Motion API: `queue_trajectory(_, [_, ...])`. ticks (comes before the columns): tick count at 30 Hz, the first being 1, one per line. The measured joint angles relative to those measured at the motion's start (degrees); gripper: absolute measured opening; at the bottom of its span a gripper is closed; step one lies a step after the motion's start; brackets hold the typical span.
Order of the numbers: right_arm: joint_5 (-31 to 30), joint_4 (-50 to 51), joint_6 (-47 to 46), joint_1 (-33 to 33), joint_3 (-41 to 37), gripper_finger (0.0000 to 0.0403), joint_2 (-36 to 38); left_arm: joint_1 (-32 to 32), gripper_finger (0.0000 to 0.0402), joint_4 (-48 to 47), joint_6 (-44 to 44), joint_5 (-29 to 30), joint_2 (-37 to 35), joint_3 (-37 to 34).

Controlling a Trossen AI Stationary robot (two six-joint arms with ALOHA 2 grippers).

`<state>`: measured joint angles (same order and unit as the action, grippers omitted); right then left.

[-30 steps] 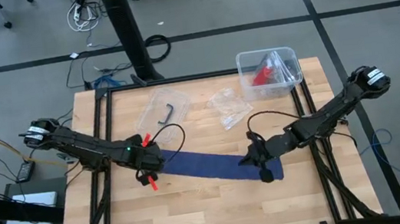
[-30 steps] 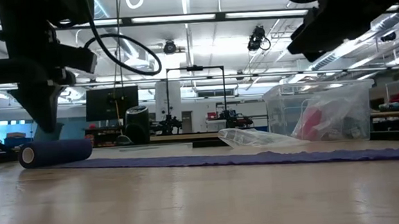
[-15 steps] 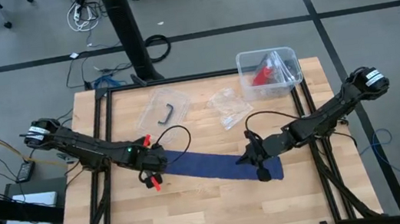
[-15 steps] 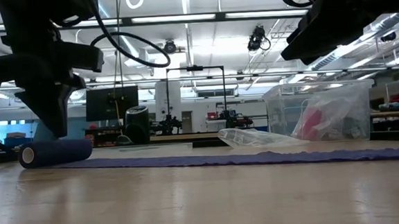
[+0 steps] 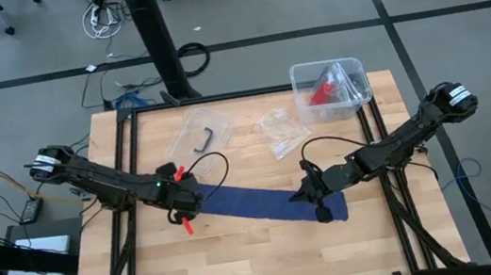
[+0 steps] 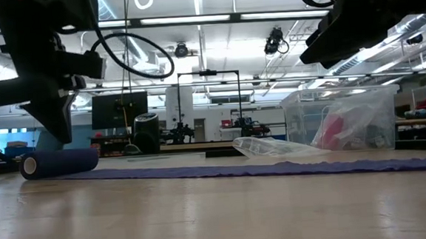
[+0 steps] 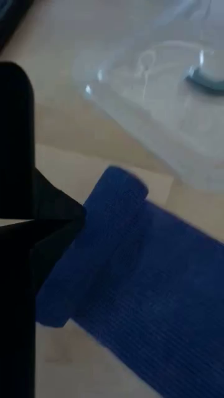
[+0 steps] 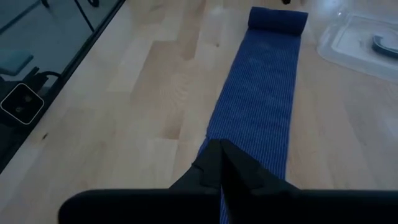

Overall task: Roll bandage
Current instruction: Roll the blue bandage

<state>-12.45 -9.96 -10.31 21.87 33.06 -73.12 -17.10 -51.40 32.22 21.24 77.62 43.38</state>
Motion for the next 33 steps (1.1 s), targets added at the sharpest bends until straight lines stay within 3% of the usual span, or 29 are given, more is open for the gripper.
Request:
queue_trajectory(18, [-0.2,0.0,0.5,0.0,0.0,0.0000,0.0,-0.7,0.0001,11.7,-3.6,-4.6,0.0,-1.5])
queue_trajectory(24, [-0.2,-0.1,1.1,0.0,0.0,0.0000,0.0,-1.1,0.0001,8.5,-3.9,1.0,0.0,1.0])
queue_trajectory(33, [-0.7,-0.3,1.6,0.0,0.0,0.0000,0.0,2.1,0.0001,8.3,2.1,3.2,0.0,-2.1])
